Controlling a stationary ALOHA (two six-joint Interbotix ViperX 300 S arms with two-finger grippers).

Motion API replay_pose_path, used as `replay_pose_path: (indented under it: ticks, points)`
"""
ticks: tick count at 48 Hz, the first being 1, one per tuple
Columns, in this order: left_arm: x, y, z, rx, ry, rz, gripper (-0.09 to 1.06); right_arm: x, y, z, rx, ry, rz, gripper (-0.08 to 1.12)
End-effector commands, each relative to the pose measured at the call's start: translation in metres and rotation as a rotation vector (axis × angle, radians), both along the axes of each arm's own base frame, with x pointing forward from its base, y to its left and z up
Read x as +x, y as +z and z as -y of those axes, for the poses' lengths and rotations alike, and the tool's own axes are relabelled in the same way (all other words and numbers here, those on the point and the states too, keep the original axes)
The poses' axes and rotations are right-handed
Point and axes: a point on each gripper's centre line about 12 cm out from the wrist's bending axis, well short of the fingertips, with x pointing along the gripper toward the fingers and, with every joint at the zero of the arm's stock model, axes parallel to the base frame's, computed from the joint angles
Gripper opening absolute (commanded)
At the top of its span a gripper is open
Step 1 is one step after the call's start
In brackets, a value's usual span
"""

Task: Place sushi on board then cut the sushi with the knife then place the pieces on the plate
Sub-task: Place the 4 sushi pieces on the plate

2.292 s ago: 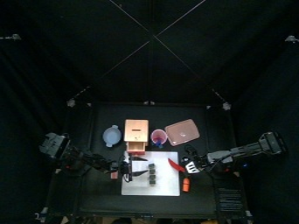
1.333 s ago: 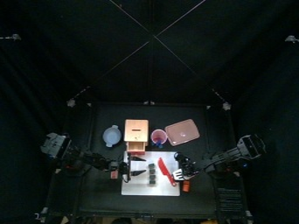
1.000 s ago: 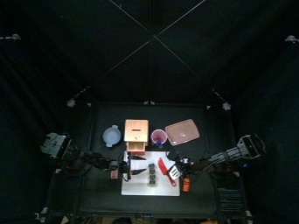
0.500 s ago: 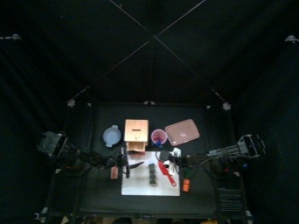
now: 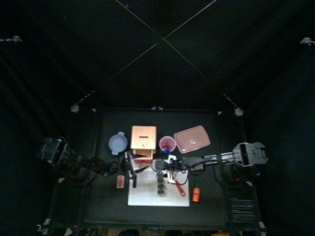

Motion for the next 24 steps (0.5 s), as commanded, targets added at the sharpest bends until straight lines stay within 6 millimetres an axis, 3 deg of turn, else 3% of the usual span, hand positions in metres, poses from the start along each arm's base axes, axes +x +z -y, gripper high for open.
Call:
replay_pose_path:
  ticks: [1,24]
  points:
    - [-0.001,0.008,-0.002,-0.005,0.01,0.033,0.9,0.013,0.006,0.0,-0.008,0.008,0.026,0.78]
    - [-0.005,0.003,-0.004,-0.012,0.02,0.016,0.9,0.027,-0.012,0.003,-0.024,0.015,-0.02,0.79]
